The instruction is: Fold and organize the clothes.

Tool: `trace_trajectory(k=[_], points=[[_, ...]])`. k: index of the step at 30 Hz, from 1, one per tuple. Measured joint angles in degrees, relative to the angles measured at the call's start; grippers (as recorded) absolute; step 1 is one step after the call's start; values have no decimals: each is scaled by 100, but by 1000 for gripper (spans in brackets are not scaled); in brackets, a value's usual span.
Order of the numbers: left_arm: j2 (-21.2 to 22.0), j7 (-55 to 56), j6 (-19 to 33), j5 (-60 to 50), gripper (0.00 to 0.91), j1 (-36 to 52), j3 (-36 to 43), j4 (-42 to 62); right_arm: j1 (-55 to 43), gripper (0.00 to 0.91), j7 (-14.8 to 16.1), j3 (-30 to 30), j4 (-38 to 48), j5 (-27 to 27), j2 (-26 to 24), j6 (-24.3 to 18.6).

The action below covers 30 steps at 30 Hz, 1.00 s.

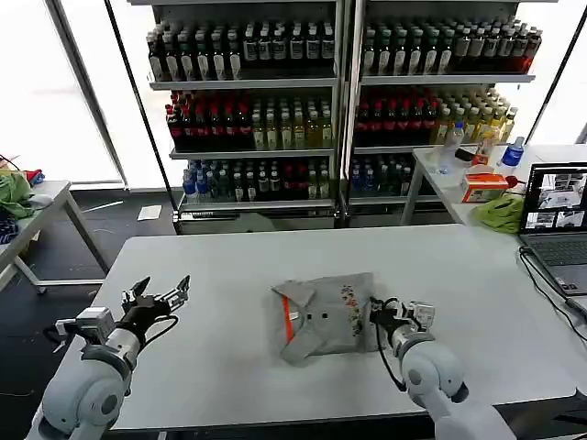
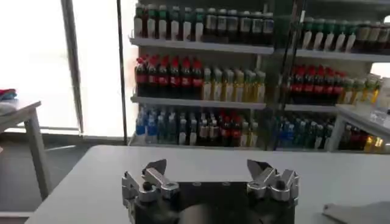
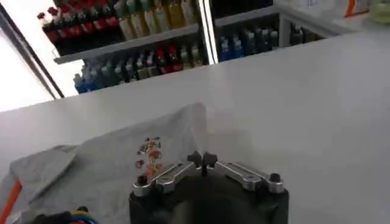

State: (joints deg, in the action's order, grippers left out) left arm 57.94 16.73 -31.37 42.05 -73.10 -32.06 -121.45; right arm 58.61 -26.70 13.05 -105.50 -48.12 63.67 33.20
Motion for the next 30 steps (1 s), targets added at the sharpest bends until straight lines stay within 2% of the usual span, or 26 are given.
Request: trace_trajectory(k=[8,15,22,30], points=[[26,-11,-37,-2,907,-63,21,-52,101,907,55,194,-76,601,-49,-28],[63,-9,-53,-9,907,-101,55,-60,391,907,21,386,-764,946,-173,-3],[117,-7,-68,-31,907,-141,104,-73,764,907,-159,253,-1496,602,-209,16],[132,-6,-68,-32,907,-186,99,-48,936,907,-450,76,-1768,-22,-415,26]])
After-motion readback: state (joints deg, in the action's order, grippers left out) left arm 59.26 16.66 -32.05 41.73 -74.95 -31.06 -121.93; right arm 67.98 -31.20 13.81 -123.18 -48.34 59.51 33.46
